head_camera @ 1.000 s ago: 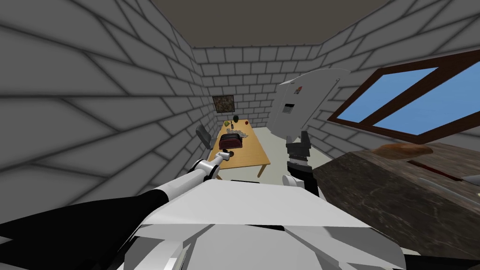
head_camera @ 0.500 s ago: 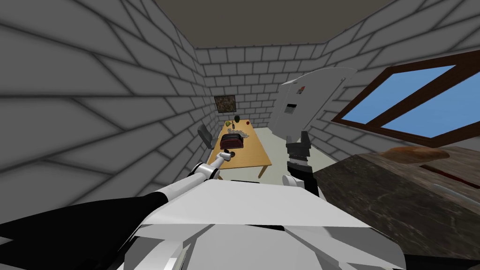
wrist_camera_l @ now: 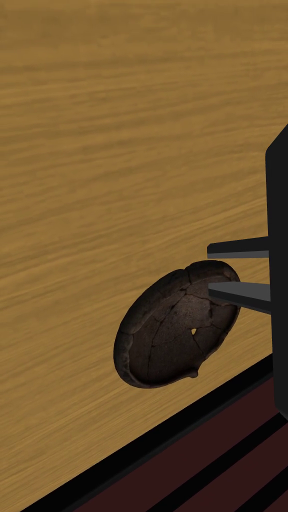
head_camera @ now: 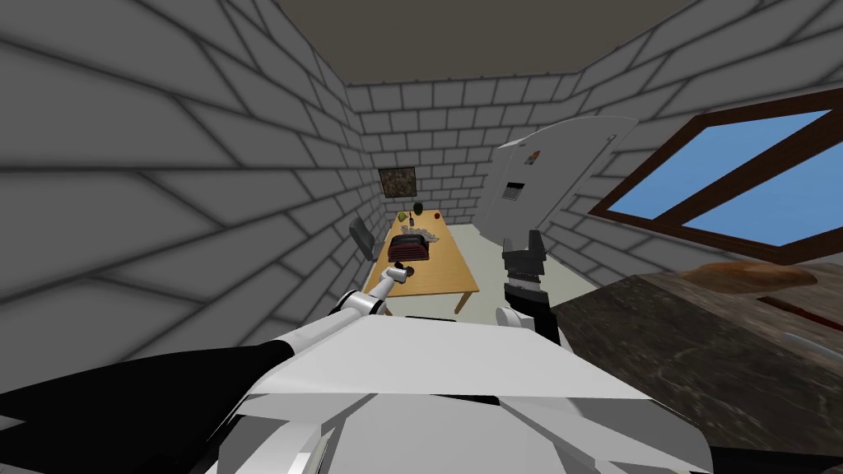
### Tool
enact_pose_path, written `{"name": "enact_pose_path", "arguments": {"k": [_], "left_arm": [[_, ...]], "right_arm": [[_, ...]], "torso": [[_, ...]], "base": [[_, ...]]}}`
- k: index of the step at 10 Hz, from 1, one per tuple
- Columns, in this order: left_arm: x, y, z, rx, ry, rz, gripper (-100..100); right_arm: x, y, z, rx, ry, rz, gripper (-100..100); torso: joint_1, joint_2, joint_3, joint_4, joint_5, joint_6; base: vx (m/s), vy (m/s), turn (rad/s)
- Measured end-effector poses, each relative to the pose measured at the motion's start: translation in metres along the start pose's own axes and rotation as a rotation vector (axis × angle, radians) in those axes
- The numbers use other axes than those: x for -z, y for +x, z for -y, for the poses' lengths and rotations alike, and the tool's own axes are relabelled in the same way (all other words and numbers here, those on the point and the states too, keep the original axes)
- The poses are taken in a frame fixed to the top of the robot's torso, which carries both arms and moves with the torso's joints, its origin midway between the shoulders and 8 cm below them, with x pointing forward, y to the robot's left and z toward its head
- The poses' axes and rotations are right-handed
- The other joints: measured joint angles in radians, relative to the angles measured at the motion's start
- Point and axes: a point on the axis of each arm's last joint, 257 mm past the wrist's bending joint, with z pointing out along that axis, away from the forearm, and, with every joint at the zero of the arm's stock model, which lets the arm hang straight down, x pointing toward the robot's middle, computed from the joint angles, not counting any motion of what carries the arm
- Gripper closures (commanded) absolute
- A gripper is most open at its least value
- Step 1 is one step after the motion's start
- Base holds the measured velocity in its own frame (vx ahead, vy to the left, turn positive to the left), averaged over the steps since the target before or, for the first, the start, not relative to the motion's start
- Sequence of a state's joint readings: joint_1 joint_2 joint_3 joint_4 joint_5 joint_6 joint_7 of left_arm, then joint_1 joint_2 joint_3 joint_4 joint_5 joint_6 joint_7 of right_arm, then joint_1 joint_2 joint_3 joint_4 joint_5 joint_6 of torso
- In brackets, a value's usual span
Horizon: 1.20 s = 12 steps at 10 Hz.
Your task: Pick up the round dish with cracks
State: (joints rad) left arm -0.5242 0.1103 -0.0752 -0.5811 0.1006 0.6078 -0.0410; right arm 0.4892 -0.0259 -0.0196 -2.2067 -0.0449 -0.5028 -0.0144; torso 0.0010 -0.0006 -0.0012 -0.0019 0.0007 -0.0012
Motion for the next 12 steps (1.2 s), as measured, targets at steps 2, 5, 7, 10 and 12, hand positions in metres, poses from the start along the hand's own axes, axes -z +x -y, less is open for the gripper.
{"name": "enact_pose_path", "arguments": {"k": [2, 5, 7, 10, 12], "left_arm": [[0.002, 0.004, 0.005, -0.003, 0.008, -0.002, 100], [0.006, 0.007, 0.005, -0.009, 0.009, -0.003, 100], [0.01, 0.01, 0.005, -0.014, 0.01, -0.004, 100], [0.015, 0.016, 0.002, -0.02, 0.006, -0.002, 100], [0.019, 0.017, 0.005, -0.02, 0.008, -0.001, 0]], "right_arm": [[0.0, 0.0, 0.0, 0.0, 0.0, 0.0, 0], [0.0, 0.0, 0.0, 0.0, 0.0, 0.0, 0], [0.0, 0.0, 0.0, 0.0, 0.0, 0.0, 0], [0.0, 0.0, 0.0, 0.0, 0.0, 0.0, 0], [0.0, 0.0, 0.0, 0.0, 0.0, 0.0, 0]], "torso": [[-0.001, 0.0, 0.0, 0.001, 0.0, 0.001], [0.0, 0.0, 0.001, 0.001, 0.0, 0.0], [0.0, 0.0, 0.001, 0.001, 0.0, 0.0], [0.0, 0.001, 0.001, 0.0, 0.0, 0.0], [0.0, 0.001, 0.001, 0.001, 0.0, 0.0]], "base": [[0.0, 0.0, 0.0], [0.008, 0.005, 0.052], [0.011, 0.007, 0.04], [0.009, 0.005, 0.041], [0.0, 0.0, 0.0]]}}
